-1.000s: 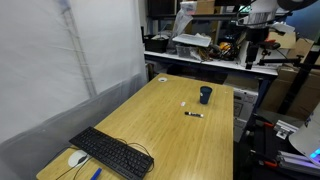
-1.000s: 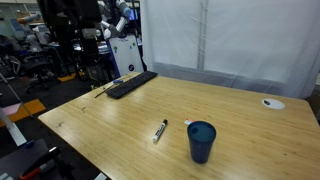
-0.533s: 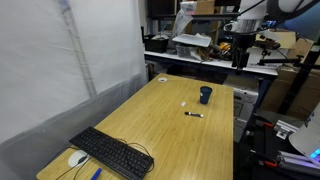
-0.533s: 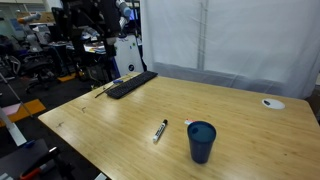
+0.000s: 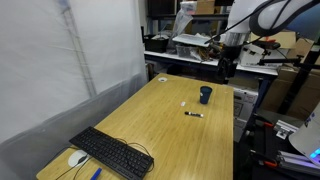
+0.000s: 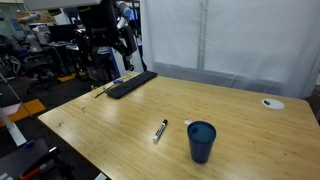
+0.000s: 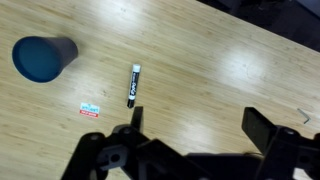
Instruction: Place the black marker inside the dark blue cup
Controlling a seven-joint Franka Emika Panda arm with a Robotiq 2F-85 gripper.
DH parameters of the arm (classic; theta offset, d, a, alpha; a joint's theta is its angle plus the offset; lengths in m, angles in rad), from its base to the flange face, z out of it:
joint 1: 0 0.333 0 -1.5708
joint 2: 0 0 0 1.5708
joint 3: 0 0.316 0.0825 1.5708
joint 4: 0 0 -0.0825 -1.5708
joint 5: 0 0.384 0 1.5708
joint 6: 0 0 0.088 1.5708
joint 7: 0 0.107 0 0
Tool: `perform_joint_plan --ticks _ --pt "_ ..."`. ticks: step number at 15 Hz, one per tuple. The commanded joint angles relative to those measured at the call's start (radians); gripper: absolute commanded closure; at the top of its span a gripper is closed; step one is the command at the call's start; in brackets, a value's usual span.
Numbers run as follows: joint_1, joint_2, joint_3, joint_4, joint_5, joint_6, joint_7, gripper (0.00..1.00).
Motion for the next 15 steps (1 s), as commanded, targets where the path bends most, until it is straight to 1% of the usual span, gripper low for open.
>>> perform_joint_plan --ticks 1,5,6,7,9,15 --pt "0.019 0.075 -0.02 0.004 0.056 0.096 -0.087 0.0" --pt "0.017 0.183 -0.006 0.012 0.081 0.171 -0.156 0.0" --pt "0.012 0.19 0.004 0.014 0.078 0.16 -0.159 0.0" --pt "-0.006 0.17 0.015 -0.001 0.063 0.148 -0.125 0.0" --pt "-0.006 0.192 0.021 0.004 0.063 0.154 -0.132 0.0" --pt "-0.006 0.193 0.022 0.008 0.063 0.154 -0.133 0.0"
